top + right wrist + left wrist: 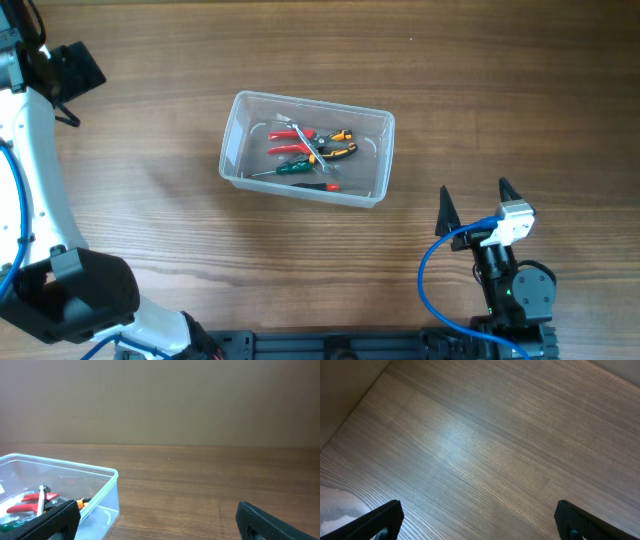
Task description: Pack container
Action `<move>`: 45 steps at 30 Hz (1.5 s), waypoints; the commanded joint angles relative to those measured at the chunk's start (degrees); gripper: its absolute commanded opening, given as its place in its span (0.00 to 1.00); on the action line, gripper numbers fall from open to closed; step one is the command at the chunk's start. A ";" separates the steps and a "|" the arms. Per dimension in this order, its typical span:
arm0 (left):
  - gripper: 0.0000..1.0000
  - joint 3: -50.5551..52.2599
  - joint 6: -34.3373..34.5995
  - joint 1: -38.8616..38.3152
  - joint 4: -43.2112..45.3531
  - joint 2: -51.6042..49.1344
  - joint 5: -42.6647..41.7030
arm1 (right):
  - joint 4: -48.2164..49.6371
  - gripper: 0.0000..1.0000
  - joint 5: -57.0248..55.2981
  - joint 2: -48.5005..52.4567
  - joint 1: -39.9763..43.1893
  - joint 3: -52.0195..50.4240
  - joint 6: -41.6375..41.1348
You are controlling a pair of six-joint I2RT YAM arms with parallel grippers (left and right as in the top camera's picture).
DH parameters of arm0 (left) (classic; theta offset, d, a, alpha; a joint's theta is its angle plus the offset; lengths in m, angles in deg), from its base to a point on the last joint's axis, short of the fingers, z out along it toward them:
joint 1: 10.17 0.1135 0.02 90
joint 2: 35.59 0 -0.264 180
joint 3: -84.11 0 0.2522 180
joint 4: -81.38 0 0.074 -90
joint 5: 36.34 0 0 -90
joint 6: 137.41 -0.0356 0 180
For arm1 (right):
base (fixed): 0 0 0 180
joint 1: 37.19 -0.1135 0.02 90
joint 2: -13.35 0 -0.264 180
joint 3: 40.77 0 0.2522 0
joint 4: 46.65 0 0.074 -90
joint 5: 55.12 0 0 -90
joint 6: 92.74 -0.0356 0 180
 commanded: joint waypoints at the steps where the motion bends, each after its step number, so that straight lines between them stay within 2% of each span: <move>1: 1.00 -0.72 0.52 0.15 0.13 0.57 0.31 | 0.07 1.00 0.70 -1.01 0.35 -0.15 0.76; 24: 1.00 -0.72 0.50 0.17 1.64 0.57 0.31 | 0.07 1.00 0.70 -1.01 0.35 -0.15 0.79; 27: 1.00 -0.72 0.52 0.15 3.72 1.09 -3.10 | 0.07 1.00 0.70 -1.01 0.35 -0.15 0.76; 34: 1.00 -0.72 0.52 0.00 8.31 18.05 -17.57 | 0.07 1.00 0.70 -1.01 0.35 -0.15 0.76; 41: 1.00 -0.35 0.52 -2.91 10.49 40.15 -17.73 | 0.07 1.00 0.70 -1.01 0.35 -0.15 0.76; 45: 1.00 5.14 0.55 -4.07 10.54 50.69 -17.73 | 0.07 1.00 0.70 -1.01 0.35 -0.15 0.79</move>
